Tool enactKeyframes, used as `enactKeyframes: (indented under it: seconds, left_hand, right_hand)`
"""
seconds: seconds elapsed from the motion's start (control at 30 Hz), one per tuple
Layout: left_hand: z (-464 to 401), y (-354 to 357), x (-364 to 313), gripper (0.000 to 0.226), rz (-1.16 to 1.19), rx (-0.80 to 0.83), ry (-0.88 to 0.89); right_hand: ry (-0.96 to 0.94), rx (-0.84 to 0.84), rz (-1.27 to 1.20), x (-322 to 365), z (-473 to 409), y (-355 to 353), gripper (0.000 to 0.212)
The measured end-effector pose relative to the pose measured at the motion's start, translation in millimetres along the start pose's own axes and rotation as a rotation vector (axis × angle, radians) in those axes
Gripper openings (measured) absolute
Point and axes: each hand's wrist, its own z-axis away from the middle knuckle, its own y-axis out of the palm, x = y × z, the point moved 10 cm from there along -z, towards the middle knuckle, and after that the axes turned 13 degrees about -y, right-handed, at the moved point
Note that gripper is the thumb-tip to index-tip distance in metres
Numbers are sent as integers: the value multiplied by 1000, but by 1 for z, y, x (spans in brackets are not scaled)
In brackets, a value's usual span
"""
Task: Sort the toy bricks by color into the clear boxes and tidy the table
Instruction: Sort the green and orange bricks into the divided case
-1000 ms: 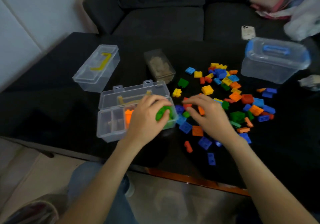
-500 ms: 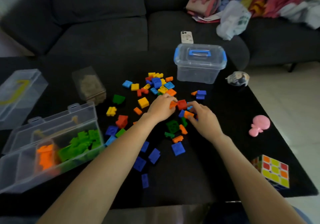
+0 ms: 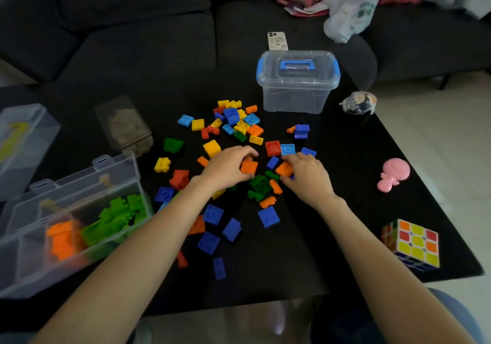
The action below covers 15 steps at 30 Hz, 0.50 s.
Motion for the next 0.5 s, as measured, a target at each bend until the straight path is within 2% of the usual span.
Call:
enactKeyframes:
  seconds: [0.1, 0.2, 0.37, 0.5]
  left_hand:
    - [21, -26, -2, 53, 94, -147, 38]
    - [67, -66, 18, 41, 277, -325, 33]
    - [170, -109, 105, 36, 514, -571, -55]
    - [250, -118, 206, 47, 583, -674, -340]
  right_hand:
    - [-5, -168, -26, 13, 4, -19, 47]
    - [-71, -313, -217, 49, 14, -40, 46]
    - [-318, -285, -496, 160, 13, -36, 45]
    - [-510, -196, -611, 262, 6, -15, 41]
